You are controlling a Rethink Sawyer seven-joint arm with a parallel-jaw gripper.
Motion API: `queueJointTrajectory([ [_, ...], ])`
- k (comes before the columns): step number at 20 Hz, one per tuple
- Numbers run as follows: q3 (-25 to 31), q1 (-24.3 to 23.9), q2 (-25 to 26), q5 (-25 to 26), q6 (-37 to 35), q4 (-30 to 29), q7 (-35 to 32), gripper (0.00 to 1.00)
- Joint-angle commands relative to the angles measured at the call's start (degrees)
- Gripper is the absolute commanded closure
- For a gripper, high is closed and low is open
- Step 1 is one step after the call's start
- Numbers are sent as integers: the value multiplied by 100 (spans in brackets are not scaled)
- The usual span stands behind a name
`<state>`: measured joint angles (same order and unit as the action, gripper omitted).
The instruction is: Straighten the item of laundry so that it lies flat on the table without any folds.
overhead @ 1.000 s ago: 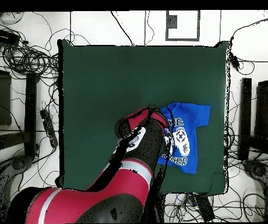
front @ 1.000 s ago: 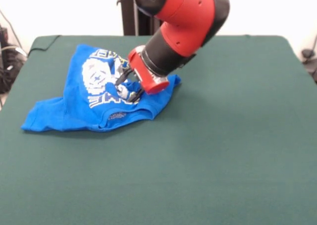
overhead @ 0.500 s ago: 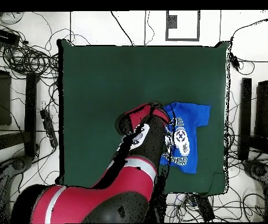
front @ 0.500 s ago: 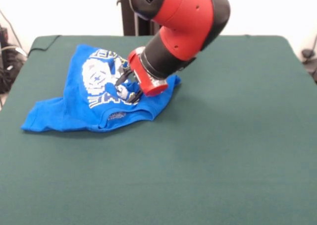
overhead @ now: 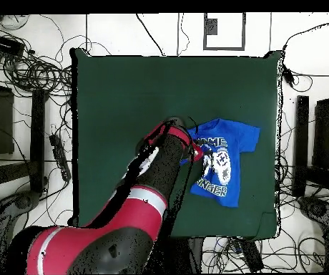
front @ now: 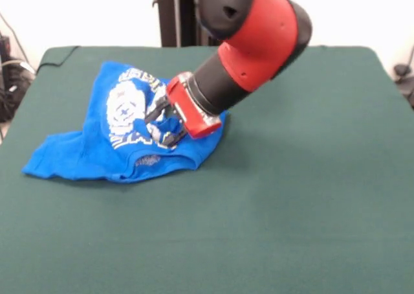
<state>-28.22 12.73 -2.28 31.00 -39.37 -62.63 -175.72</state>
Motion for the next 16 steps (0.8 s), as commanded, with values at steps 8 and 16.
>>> queueJointTrajectory([
  [8, -270, 256, 1389, 139, 2651, 1803, -1690, 0],
  [16, 3038, -1526, 24, -1015, 1501, 41, 1771, 0],
])
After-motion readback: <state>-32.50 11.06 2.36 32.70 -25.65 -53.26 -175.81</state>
